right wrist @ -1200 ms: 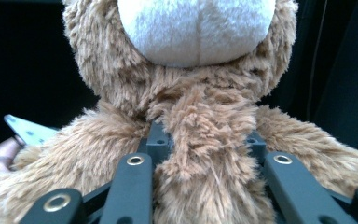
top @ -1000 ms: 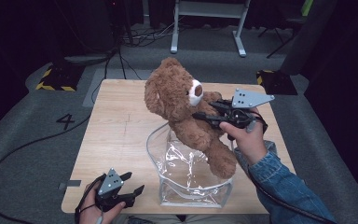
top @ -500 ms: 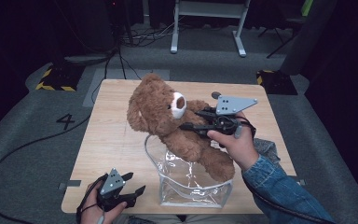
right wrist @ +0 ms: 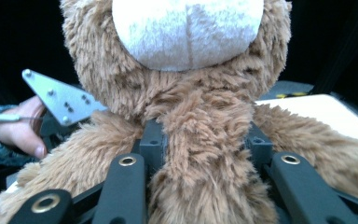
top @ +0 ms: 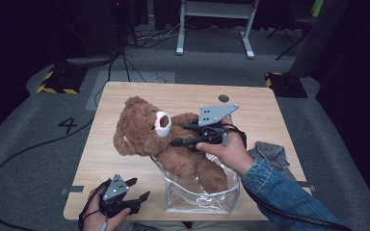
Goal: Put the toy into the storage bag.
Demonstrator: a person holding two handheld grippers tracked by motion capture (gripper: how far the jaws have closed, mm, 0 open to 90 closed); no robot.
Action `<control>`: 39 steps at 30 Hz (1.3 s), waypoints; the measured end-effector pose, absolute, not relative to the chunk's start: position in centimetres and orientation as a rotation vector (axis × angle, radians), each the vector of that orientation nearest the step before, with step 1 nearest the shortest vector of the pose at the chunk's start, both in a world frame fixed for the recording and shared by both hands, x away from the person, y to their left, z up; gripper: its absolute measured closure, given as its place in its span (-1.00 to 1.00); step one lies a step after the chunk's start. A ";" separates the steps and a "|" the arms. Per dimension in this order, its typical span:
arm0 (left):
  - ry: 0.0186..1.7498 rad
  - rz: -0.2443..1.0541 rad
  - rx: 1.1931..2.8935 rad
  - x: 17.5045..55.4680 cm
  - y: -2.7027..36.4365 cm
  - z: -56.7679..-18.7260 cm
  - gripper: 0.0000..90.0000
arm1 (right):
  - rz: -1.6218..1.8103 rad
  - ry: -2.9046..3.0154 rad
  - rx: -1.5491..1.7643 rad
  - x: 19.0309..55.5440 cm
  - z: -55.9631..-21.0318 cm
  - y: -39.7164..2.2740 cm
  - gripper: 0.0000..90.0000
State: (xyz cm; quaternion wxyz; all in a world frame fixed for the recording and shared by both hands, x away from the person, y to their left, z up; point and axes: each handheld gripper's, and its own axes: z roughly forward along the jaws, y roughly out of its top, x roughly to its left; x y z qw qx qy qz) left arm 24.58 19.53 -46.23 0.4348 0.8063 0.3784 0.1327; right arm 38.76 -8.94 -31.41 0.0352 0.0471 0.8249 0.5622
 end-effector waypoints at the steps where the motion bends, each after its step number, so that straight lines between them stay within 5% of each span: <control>1: 0.942 0.336 2.009 24.6 19.5 -46.2 -0.23 | 1.712 2.550 0.138 38.7 -31.6 -8.7 0.38; 23: 0.945 0.334 2.006 24.7 19.4 -46.3 -0.23 | 1.357 2.771 0.180 38.5 -33.8 -8.5 0.24; 39: 0.944 0.340 2.015 24.6 19.5 -46.3 -0.23 | 0.855 2.961 0.235 38.3 -36.1 -8.2 0.41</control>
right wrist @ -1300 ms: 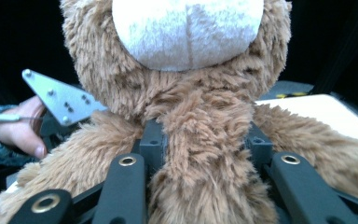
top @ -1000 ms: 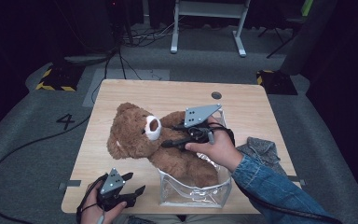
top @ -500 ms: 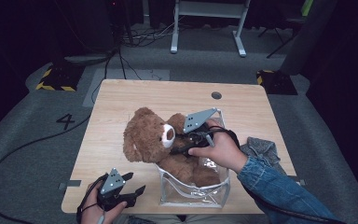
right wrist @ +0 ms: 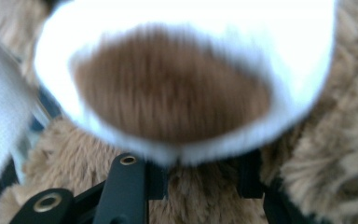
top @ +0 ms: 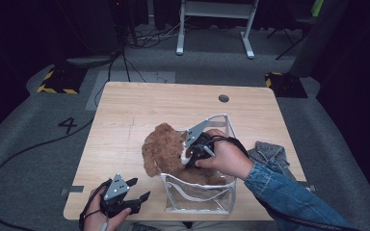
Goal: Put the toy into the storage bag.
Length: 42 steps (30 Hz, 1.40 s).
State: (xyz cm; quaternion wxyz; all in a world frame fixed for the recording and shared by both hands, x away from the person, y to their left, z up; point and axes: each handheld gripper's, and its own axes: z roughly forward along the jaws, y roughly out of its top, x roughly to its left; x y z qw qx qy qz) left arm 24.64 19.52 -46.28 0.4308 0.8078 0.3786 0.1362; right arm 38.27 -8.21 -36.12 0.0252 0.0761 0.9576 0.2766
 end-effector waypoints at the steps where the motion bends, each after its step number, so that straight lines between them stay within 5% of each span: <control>1: 0.945 0.337 2.016 24.6 19.5 -46.3 -0.23 | 0.829 2.975 0.231 38.4 -36.4 -8.2 0.42; 14: 0.941 0.331 2.016 24.6 19.3 -46.3 -0.23 | 0.596 3.136 0.338 38.5 -36.8 -7.1 0.44; 35: 0.934 0.326 2.023 24.7 19.1 -46.4 -0.23 | 0.674 3.193 0.439 39.9 -38.4 -8.9 0.46; 38: 0.938 0.333 2.018 24.7 19.2 -46.3 -0.23 | 0.663 3.179 0.439 39.7 -38.5 -8.9 0.42; 42: 0.934 0.337 2.014 24.7 19.4 -46.3 -0.23 | 0.697 3.138 0.387 39.4 -37.6 -8.8 0.14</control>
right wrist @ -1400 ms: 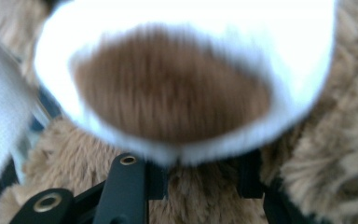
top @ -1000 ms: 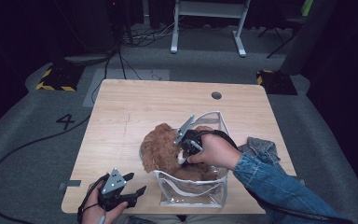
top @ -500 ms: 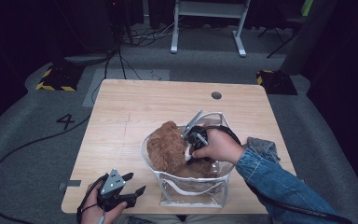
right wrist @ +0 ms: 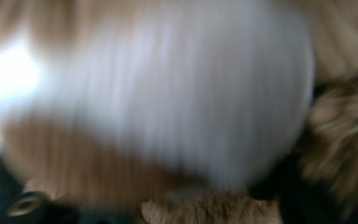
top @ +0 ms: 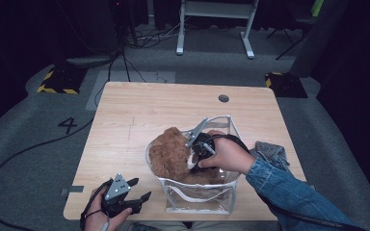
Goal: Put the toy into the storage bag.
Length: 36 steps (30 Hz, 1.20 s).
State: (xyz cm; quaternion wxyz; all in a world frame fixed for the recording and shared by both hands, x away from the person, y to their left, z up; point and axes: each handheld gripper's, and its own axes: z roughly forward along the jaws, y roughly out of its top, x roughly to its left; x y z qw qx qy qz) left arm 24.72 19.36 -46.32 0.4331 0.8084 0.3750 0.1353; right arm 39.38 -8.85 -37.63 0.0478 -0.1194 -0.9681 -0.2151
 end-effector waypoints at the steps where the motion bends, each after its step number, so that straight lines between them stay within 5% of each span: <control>1: 0.942 0.331 2.008 24.7 19.4 -46.3 -0.23 | -0.683 -2.952 -0.372 39.3 -37.2 -9.0 0.03; 5: 0.947 0.334 2.010 24.6 19.5 -46.4 -0.23 | -0.813 -2.925 -0.345 39.0 -36.5 -9.7 -0.16; 15: 0.958 0.341 2.011 24.5 19.7 -46.4 -0.23 | -1.047 -2.890 -0.273 38.5 -33.7 -11.3 -0.28; 36: 0.975 0.352 2.002 24.9 20.2 -46.5 -0.23 | -1.654 -2.747 -0.452 38.4 -28.0 -16.8 -0.33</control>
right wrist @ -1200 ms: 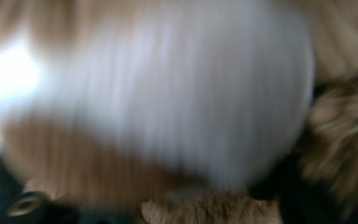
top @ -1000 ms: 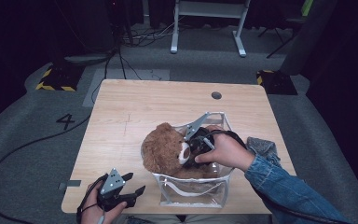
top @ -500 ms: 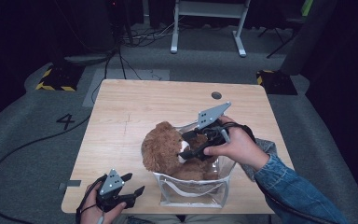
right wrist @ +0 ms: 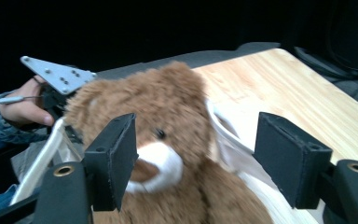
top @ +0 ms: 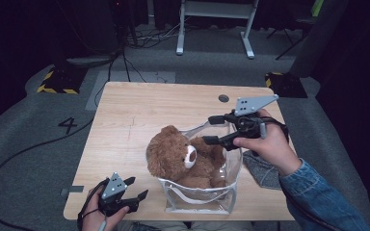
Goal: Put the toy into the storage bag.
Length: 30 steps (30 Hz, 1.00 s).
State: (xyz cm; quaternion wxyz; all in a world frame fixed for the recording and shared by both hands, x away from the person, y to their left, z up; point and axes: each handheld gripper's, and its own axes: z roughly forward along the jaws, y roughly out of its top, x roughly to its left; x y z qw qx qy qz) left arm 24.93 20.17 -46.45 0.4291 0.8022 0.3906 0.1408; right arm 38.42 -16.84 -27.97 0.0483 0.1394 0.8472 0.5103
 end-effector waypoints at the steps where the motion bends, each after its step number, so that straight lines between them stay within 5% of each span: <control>1: 0.975 0.351 2.006 25.0 20.3 -46.5 -0.23 | 1.547 2.569 0.446 38.5 -27.9 -17.5 -0.33; 16: 1.022 0.382 2.014 25.8 20.8 -47.2 -0.23 | 1.507 2.395 0.717 36.6 -29.3 -27.6 -0.33; 30: 1.119 0.410 2.018 26.7 22.7 -48.6 -0.29 | 1.373 2.322 1.005 36.1 -35.9 -34.7 -0.36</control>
